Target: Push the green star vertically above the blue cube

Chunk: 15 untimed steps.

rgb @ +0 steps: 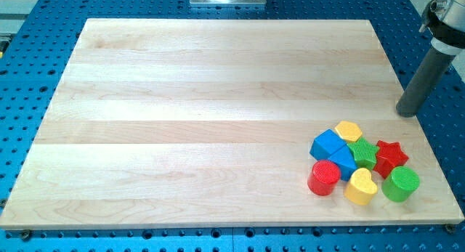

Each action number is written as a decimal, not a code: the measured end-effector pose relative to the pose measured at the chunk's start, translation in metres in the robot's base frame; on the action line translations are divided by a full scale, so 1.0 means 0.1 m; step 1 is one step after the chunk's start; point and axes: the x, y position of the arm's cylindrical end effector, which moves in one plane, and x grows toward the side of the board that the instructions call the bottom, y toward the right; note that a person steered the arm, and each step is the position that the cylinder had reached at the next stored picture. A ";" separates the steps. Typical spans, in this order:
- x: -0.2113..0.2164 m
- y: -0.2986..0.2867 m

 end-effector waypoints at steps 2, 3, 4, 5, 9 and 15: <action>1.37 0.08; 1.43 -0.59; 1.34 -0.70; 1.08 -0.86; -0.08 -1.56; 0.30 -1.06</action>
